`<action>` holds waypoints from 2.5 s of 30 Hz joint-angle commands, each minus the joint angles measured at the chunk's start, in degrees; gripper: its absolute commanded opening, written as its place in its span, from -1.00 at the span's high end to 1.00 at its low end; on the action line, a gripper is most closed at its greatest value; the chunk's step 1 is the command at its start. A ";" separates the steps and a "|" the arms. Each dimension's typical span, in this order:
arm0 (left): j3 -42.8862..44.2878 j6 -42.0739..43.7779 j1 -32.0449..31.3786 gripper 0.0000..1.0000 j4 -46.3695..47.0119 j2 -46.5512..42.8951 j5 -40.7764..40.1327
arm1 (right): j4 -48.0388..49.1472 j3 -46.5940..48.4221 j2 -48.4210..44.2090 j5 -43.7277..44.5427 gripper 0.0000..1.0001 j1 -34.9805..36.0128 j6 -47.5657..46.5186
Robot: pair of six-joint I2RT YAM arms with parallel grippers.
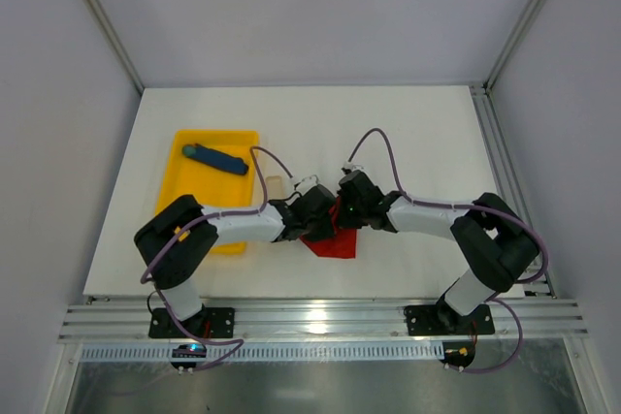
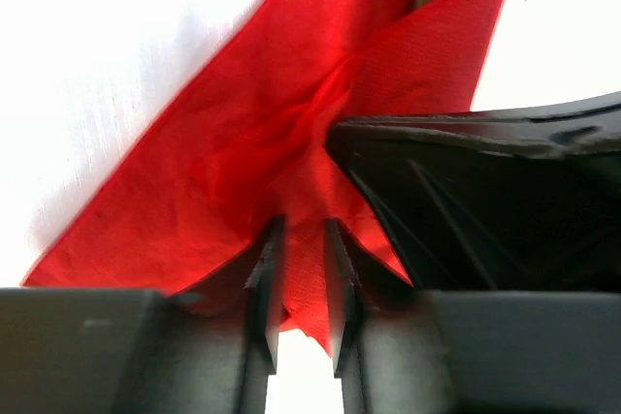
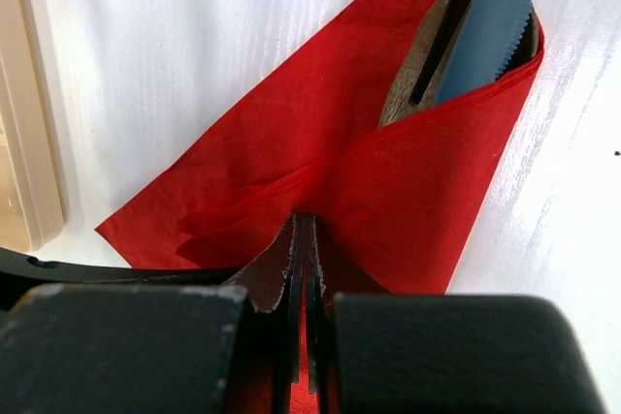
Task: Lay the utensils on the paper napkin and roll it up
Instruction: Roll the napkin at the center of the board.
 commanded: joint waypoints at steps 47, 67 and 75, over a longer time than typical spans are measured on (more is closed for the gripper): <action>11.41 32.03 11.33 -0.22 -16.17 6.55 25.51 | 13.78 -14.85 -6.01 -5.76 0.92 -0.21 -4.41; 12.11 31.68 13.54 -0.11 -20.97 2.96 29.06 | 16.33 -15.38 -3.55 -6.63 0.92 -0.65 -3.71; 12.56 22.12 10.22 -0.12 -31.71 -6.70 3.84 | 15.62 -15.46 -4.60 -6.11 0.92 -0.56 -3.53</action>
